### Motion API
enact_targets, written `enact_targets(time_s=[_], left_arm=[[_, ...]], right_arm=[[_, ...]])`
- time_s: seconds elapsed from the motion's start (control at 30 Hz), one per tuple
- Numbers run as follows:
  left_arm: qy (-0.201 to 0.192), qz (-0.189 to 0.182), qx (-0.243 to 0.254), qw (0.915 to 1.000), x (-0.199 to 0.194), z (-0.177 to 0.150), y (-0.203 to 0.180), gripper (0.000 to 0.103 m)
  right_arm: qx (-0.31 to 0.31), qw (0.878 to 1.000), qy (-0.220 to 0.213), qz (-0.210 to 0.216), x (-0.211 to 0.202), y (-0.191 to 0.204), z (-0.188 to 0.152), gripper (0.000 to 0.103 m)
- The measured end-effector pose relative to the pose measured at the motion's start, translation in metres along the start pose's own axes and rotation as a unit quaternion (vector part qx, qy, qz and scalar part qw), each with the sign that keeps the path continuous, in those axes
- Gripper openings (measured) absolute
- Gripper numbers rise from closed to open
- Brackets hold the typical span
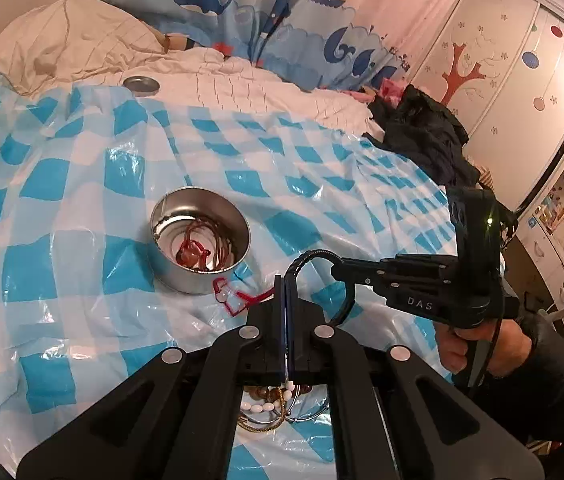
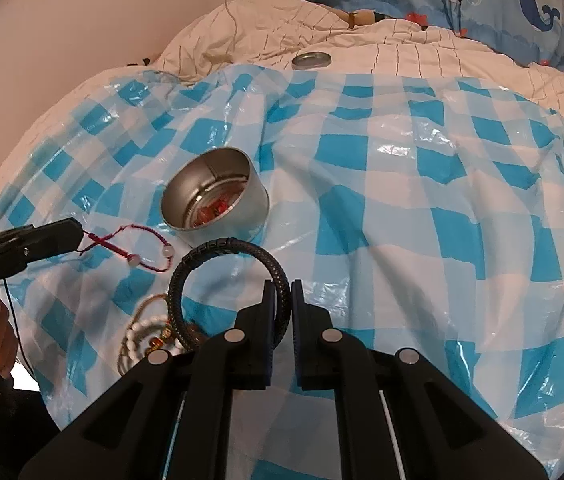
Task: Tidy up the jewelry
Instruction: 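Carry red strings over the silver tin and open the left gripper while the right gripper brings the black bracelet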
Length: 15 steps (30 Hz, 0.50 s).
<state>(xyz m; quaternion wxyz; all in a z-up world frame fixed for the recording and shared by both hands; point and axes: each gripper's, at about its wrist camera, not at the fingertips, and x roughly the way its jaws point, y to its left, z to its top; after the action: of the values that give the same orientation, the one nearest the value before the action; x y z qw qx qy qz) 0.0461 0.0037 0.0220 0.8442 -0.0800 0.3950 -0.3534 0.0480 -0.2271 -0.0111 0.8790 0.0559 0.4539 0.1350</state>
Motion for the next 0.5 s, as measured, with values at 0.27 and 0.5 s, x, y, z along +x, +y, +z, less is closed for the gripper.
enact_targets(time_s=[0.27,0.5], left_arm=[[-0.026,-0.01,-0.018,0.9994,-0.004,0.013,0.003,0.0],[-0.045,-0.012,-0.031,0.9984,-0.003,0.027,0.009,0.0]], right_arm=[[0.028,0.999,-0.035,0.008,-0.008,0.001,0.018,0.009],[0.033,0.998,-0.053,0.01,-0.007,0.006,0.035,0.009]])
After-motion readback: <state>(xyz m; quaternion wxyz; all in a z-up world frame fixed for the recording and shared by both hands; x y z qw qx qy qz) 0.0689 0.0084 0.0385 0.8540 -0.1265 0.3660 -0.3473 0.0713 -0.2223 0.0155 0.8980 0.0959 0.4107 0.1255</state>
